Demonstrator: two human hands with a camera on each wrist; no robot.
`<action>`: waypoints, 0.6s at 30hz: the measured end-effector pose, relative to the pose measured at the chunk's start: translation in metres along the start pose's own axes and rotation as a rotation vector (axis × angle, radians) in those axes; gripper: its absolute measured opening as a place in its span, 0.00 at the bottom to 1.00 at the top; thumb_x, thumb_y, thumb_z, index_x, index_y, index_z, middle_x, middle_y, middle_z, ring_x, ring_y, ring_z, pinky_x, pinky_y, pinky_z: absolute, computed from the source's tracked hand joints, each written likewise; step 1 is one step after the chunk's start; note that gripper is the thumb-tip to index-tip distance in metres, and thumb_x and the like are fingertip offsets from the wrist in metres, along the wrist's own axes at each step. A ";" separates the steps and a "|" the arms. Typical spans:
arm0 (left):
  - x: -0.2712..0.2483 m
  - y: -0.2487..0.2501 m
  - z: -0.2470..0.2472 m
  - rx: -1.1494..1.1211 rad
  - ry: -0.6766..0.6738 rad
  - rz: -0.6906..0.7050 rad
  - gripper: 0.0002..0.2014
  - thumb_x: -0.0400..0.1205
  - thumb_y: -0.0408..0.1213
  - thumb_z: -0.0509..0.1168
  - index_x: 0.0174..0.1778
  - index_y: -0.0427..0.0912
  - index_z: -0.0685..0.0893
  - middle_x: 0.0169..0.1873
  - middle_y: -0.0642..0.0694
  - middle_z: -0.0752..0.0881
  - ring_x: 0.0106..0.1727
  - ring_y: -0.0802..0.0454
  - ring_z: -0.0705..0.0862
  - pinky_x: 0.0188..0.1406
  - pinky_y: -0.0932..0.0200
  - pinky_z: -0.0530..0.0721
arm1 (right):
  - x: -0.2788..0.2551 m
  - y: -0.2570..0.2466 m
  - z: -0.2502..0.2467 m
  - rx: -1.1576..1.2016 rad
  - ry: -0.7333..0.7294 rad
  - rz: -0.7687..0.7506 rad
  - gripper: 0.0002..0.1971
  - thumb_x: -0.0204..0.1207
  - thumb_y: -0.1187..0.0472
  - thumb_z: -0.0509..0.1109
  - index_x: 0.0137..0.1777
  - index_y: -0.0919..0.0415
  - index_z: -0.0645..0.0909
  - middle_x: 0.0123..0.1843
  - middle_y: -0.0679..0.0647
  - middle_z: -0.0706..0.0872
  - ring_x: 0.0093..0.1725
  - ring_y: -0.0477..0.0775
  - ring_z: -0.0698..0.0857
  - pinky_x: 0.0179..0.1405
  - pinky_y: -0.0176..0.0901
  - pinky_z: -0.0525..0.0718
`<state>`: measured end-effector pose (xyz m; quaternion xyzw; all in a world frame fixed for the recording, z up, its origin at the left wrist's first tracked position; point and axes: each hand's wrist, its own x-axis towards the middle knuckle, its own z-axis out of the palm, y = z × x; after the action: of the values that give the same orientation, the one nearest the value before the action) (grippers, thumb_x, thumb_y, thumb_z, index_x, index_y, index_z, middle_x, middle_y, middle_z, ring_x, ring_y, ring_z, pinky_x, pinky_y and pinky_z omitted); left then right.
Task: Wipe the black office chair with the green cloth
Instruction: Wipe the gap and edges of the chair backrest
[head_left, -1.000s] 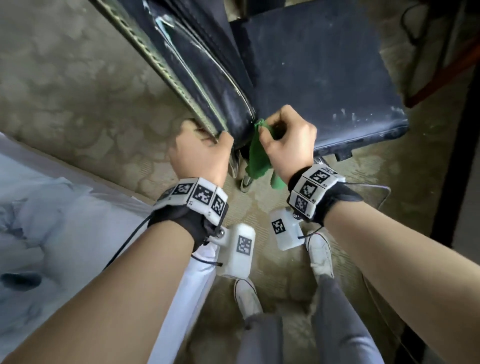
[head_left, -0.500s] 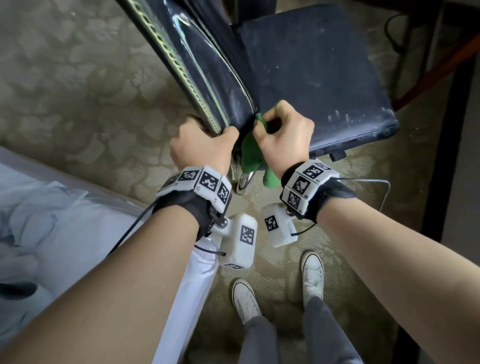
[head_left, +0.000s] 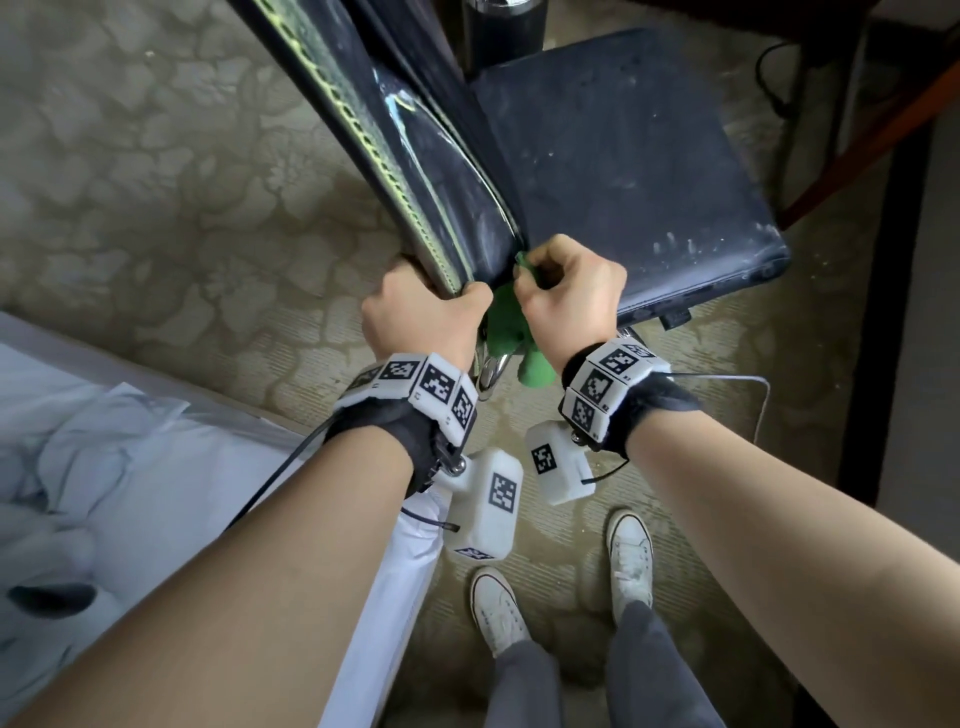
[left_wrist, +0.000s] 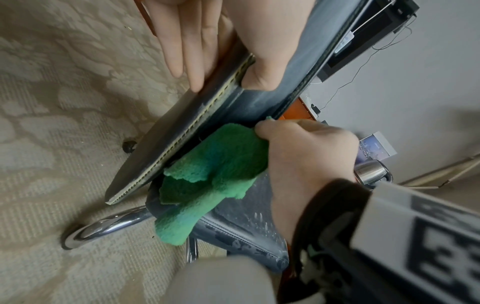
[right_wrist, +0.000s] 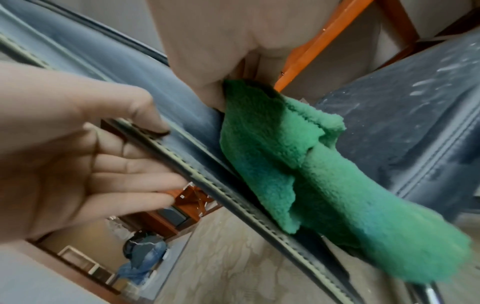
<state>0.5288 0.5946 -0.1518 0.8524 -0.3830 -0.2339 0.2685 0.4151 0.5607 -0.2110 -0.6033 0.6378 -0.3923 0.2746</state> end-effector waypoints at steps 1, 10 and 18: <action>-0.001 0.001 0.000 0.005 -0.001 -0.005 0.14 0.73 0.48 0.73 0.44 0.42 0.81 0.38 0.47 0.78 0.47 0.48 0.69 0.45 0.56 0.69 | 0.000 -0.003 -0.001 0.009 0.019 -0.007 0.03 0.71 0.64 0.75 0.38 0.60 0.85 0.30 0.47 0.85 0.32 0.50 0.83 0.35 0.21 0.73; -0.002 -0.005 0.011 -0.037 0.017 0.025 0.17 0.71 0.48 0.74 0.47 0.38 0.85 0.43 0.42 0.89 0.48 0.46 0.75 0.49 0.52 0.82 | -0.006 -0.006 -0.011 0.053 0.163 -0.175 0.05 0.73 0.67 0.76 0.47 0.63 0.91 0.42 0.52 0.91 0.42 0.46 0.87 0.49 0.32 0.84; -0.015 -0.001 -0.009 0.003 -0.008 0.090 0.21 0.74 0.58 0.72 0.47 0.44 0.80 0.42 0.48 0.88 0.44 0.47 0.77 0.43 0.59 0.70 | -0.021 -0.006 -0.026 0.043 0.095 -0.079 0.08 0.76 0.65 0.74 0.53 0.61 0.91 0.43 0.52 0.91 0.42 0.36 0.82 0.48 0.14 0.72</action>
<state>0.5258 0.6089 -0.1433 0.8337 -0.4222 -0.2246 0.2760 0.4000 0.5860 -0.1944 -0.6026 0.6172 -0.4447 0.2413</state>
